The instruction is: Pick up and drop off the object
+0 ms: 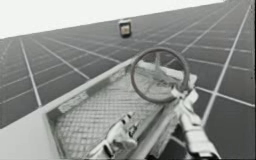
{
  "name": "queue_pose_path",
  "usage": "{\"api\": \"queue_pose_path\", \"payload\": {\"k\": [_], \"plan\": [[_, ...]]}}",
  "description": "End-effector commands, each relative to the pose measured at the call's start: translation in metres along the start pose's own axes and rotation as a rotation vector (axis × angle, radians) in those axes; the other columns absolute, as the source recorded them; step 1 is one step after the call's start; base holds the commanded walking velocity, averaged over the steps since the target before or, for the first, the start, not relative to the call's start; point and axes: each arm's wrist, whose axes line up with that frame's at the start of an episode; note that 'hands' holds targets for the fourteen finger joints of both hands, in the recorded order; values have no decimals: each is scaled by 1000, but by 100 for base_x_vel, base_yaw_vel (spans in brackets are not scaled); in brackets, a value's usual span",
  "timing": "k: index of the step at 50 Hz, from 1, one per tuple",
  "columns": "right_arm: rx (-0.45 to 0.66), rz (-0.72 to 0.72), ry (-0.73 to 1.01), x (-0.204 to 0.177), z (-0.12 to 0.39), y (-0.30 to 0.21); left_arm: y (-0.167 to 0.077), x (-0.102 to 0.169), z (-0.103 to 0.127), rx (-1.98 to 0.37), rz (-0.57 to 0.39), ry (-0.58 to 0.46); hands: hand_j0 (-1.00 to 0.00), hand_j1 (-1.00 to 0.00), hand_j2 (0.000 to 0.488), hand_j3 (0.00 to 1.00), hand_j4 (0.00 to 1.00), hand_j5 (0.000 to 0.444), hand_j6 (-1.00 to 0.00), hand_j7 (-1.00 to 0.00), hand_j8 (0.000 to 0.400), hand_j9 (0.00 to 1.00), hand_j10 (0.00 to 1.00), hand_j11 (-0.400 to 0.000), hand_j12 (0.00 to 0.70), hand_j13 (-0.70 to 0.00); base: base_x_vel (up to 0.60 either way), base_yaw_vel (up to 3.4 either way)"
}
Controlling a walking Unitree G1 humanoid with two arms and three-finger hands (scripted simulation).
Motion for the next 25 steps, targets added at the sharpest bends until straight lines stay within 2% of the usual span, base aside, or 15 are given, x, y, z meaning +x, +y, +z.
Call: {"api": "queue_pose_path", "payload": {"k": [1,25], "plan": [[-11,-16,-36,0,8,-3,-3,6,-8,-38,-44,32,0,0,0,1000,1000,0,0,0,0,1000,1000,-400,0,-700,28,-115],[-11,-16,-36,0,8,-3,-3,6,-8,-38,-44,32,0,0,0,1000,1000,0,0,0,0,1000,1000,-400,0,-700,28,-112]]}}
